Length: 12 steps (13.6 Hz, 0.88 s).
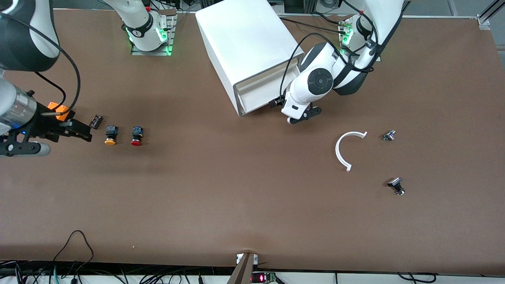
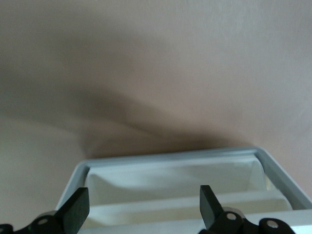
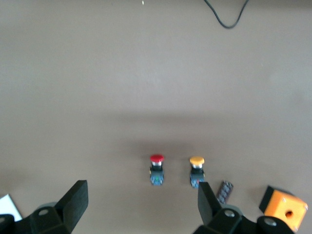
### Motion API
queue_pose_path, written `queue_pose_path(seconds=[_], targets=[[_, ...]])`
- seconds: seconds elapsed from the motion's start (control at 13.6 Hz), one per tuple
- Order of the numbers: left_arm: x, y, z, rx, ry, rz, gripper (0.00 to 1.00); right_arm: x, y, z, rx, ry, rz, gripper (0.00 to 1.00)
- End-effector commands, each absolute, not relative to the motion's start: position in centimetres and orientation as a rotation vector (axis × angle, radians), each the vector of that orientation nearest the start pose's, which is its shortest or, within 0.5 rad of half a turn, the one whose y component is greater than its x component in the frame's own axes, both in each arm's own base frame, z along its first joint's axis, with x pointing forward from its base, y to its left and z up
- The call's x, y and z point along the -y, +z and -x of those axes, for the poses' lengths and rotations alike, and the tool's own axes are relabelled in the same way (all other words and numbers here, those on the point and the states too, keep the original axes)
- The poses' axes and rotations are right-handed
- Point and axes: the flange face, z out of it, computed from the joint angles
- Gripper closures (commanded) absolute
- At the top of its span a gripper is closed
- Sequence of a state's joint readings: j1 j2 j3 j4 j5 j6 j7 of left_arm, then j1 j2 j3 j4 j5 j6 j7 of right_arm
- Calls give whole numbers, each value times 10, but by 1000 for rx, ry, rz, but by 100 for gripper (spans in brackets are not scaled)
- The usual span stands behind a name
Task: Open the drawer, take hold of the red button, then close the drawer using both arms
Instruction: 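Push the drawer closed with the left gripper while the right gripper withdraws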
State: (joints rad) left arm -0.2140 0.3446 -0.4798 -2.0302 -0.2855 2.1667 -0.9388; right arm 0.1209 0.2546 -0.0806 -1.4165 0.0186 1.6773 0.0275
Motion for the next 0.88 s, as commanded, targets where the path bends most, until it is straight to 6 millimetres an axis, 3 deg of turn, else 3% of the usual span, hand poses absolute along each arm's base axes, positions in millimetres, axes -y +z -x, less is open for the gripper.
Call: queue_pose_path(seconds=[0.0,0.15,0.51,0.66,0.81], targets=[[381,299,-422,687,688,3124,0,-12,588,-628,-69,-20,3127,0],[378,295,-419,673,697,3117,0,2,586,-626,-111,12,3130,0],[391,289,-391,576,756,3087,0,5,594,-614,-92,79,3142,0],[376,294,-410,555,722,3122,0,14,594,-614,-109,81,3146,0],[310,300,-469,561,641,3205,0,15,592,-612,-114,105,3142,0]])
